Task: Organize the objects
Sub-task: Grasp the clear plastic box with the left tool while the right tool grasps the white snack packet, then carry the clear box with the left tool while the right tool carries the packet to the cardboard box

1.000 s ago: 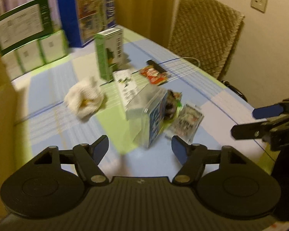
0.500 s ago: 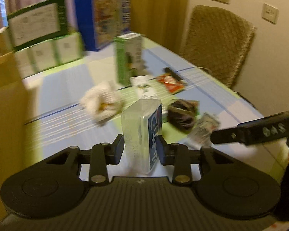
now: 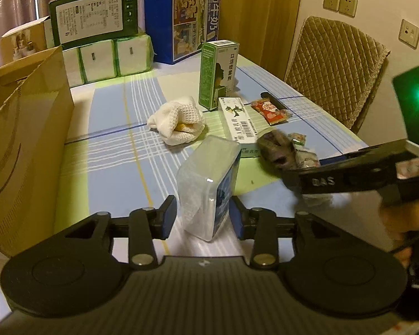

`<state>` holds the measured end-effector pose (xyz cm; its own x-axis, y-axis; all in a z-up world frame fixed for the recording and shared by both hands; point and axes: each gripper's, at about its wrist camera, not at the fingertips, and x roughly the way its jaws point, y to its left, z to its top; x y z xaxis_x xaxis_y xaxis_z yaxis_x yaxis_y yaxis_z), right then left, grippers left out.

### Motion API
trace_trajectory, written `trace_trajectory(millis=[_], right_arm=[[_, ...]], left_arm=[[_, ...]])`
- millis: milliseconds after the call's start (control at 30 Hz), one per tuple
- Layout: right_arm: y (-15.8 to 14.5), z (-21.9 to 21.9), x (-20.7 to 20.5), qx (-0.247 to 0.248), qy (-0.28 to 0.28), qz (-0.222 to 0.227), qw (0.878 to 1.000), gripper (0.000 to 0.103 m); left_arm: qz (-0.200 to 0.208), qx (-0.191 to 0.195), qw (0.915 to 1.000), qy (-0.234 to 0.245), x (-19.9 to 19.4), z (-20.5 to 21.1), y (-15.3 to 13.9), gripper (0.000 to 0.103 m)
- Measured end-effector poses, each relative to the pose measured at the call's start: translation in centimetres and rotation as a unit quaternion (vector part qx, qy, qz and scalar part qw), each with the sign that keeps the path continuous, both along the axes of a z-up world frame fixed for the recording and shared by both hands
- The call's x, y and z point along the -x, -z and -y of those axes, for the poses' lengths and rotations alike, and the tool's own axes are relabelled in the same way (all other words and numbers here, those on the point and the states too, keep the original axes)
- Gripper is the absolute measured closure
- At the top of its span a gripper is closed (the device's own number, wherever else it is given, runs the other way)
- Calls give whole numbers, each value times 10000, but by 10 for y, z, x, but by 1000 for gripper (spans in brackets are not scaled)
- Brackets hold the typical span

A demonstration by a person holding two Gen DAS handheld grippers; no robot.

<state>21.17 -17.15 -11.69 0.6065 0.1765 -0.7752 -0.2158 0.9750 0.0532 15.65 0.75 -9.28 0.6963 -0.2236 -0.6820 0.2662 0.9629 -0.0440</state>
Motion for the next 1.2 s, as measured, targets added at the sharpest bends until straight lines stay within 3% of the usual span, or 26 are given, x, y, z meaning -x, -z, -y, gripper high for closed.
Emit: trace_trajectory(millis=[100, 333, 433, 533, 733, 800, 867, 1200], right_arm=[[-3, 10, 8, -36, -21, -81, 10000, 68], [-5, 16, 19, -49, 49, -50, 10000, 68], [-5, 14, 19, -3, 62, -10, 10000, 67], [-3, 13, 19, 37, 83, 26, 10000, 64], [-1, 8, 20, 218, -9, 124, 9997, 61], [-1, 5, 20, 269, -62, 145, 9995, 68], [-2, 6, 21, 207, -37, 110, 9997, 69], [-36, 4, 49, -79, -33, 254, 9996, 69]], left_arm=[[35, -24, 9999, 116, -3, 4, 2, 58], [15, -293, 9987, 412, -23, 17, 6, 58], [-22, -505, 9975, 499, -24, 23, 6, 72], [-46, -622, 9969, 482, -18, 25, 6, 76], [-48, -566, 9980, 274, -8, 23, 7, 77], [-80, -553, 9982, 235, -7, 23, 7, 77], [-169, -530, 9983, 158, -9, 23, 5, 77], [-77, -253, 9996, 1, 10, 19, -31, 77]])
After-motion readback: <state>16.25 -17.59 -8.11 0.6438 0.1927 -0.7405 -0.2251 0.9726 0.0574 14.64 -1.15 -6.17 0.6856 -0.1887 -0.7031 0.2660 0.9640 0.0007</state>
